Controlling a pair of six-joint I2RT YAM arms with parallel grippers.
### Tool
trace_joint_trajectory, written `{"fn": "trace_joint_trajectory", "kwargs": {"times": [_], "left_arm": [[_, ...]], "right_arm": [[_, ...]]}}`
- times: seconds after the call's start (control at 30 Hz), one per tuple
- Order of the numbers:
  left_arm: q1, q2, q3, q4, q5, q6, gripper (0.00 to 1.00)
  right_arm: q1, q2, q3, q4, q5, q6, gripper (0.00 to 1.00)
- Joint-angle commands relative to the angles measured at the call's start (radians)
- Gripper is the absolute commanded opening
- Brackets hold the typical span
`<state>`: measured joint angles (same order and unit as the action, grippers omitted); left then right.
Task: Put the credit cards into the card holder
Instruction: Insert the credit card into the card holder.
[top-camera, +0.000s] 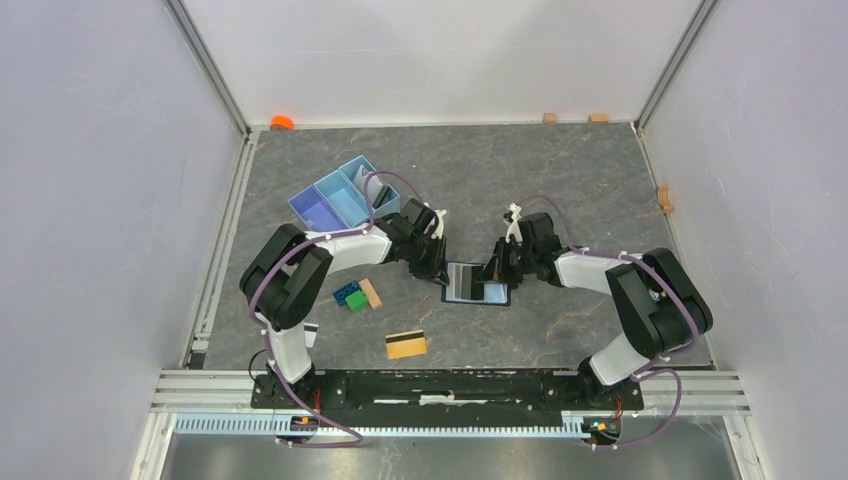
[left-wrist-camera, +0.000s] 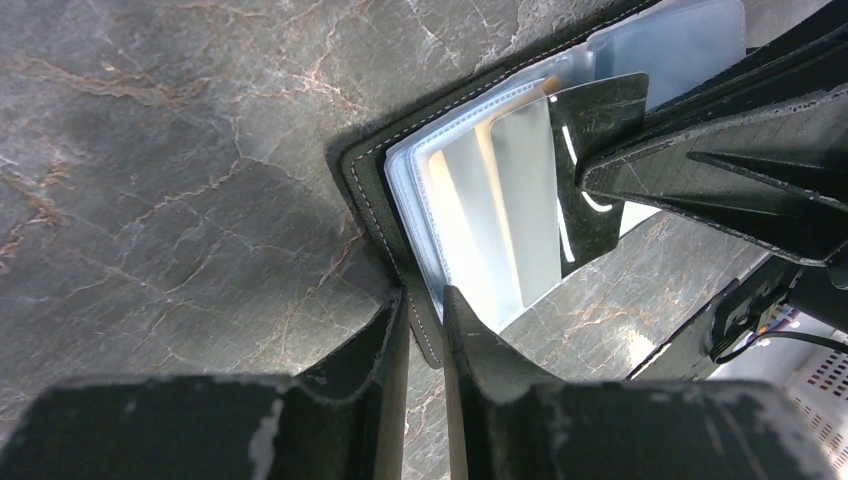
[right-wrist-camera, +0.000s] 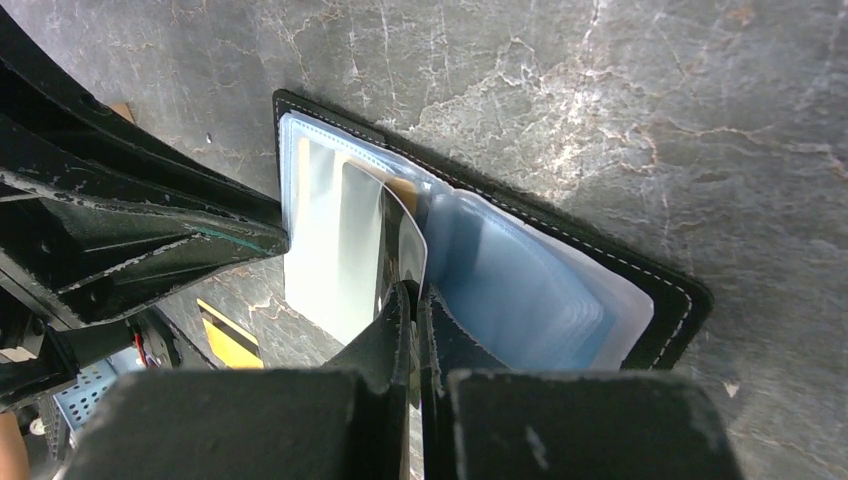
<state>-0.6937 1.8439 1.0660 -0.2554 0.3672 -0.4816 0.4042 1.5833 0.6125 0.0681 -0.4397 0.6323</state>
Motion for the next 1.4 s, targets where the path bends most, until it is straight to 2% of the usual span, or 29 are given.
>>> {"fn": "trace_joint_trajectory", "kwargs": {"times": [0.0,0.2,0.5,0.6,0.9,0.93,1.07,1.37], "left_arm": [[-0.025,0.015,0.022,0.050,0.057,0.014,0.24],[-0.024,0.008,0.023,0.029,0.025,0.021,0.23],[-0.023,-0.019,0.025,0.022,0.012,0.025,0.24],[-0.023,-0.034,0.027,0.021,0.014,0.026,0.26],[-0.023,-0.074,0.017,0.075,0.090,-0.012,0.42],[-0.024,-0.072,0.016,0.084,0.101,-0.018,0.45],[-0.024,-0.048,0.007,0.111,0.124,-0.044,0.50],[-0.026,0.017,-0.003,0.144,0.142,-0.066,0.47]], "right_arm": [[0.042,0.067,-0.019,-0.088,0.066,-0.023,0.00],[0.045,0.025,0.024,-0.156,0.113,-0.061,0.10],[0.045,-0.091,0.086,-0.283,0.178,-0.136,0.35],[0.045,-0.131,0.096,-0.301,0.170,-0.152,0.43],[0.045,-0.242,0.093,-0.328,0.209,-0.185,0.57],[0.045,-0.252,0.088,-0.330,0.217,-0.186,0.58],[0.046,-0.252,0.057,-0.314,0.191,-0.177,0.48],[0.053,-0.200,0.009,-0.259,0.161,-0.145,0.48]]}}
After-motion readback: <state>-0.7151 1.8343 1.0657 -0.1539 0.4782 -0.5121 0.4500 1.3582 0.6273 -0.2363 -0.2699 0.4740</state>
